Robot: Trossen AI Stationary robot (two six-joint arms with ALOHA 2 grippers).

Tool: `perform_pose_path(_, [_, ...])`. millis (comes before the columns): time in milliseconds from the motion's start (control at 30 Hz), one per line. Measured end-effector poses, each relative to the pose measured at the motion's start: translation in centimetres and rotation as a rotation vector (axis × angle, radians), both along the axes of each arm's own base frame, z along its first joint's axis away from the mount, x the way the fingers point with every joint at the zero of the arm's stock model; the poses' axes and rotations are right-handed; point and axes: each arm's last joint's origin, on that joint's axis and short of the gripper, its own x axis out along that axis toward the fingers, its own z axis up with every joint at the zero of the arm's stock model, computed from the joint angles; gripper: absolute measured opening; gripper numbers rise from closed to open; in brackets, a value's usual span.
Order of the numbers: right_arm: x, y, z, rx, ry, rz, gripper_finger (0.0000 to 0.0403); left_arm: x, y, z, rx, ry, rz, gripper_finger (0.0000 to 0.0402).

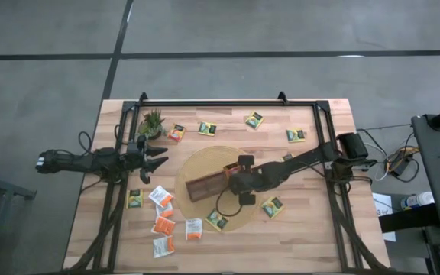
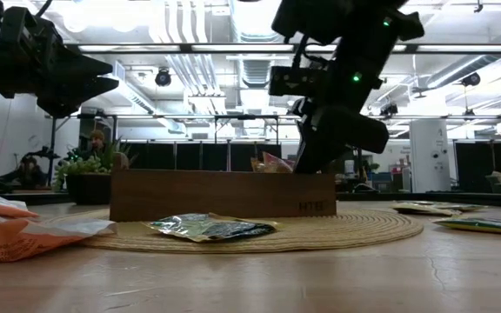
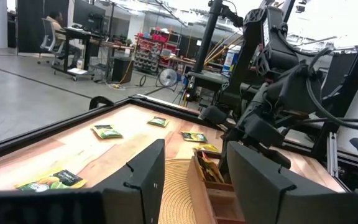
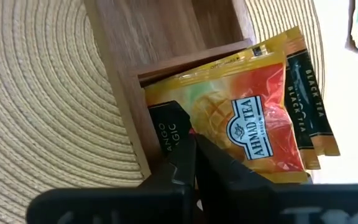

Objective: Pick & Place Tea
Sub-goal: Put the orange tea bag into the right section of the wooden organizer

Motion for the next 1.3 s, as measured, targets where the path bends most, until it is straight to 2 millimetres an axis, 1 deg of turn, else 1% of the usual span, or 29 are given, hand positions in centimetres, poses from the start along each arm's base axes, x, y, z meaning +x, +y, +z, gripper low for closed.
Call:
perform_pose_path(167, [0.3, 0.1, 0.5, 0.007, 0.013, -0.017, 0.0008, 0.0, 0.0, 0.0, 0.0, 0.0, 0.0, 0.0168])
perform_pose_path(267, [-0.4, 0.0, 0.9, 0.016, 0.041, -0.041, 0.0008, 0.0, 0.0, 0.0, 0.0, 0.0, -0.001, 0.0168])
perform_pose_path(500, [-1.8, 0.7, 1.9, 0.057, 0.021, -0.024, 0.0008, 0.0, 0.0, 0.0, 0.0, 0.001, -0.001, 0.0168])
perform_pose_path(633, [-2.1, 0.6, 1.4, 0.106, 0.024, -0.001, 0.0008, 0.0, 0.0, 0.0, 0.0, 0.002, 0.0, 0.0168])
perform_pose_path(767, [-2.2, 0.4, 0.4, 0.08, -0.002, 0.044, 0.0008, 0.0, 0.0, 0.0, 0.0, 0.002, 0.0, 0.0168])
perform_pose_path(867, [-2.3, 0.1, -0.2, -0.037, -0.04, 0.015, 0.0008, 0.0, 0.0, 0.0, 0.0, 0.002, 0.0, 0.0168])
perform_pose_path(1000, [-2.9, 0.1, -0.7, -0.163, -0.026, 0.029, 0.0008, 0.0, 0.0, 0.0, 0.0, 0.002, 0.0, 0.0168])
perform_pose_path(1100, [-2.9, 0.2, -0.8, -0.149, -0.024, 0.029, 0.0008, 0.0, 0.0, 0.0, 0.0, 0.002, 0.0, 0.0168])
perform_pose_path(1167, [-2.8, 0.3, -0.5, -0.092, -0.02, 0.049, 0.0008, 0.0, 0.0, 0.0, 0.0, 0.002, -0.001, 0.0168])
perform_pose_path(1300, [-2.4, 0.6, 0.0, -0.049, -0.032, 0.048, 0.0008, 0.0, 0.0, 0.0, 0.0, 0.002, 0.0, 0.0168])
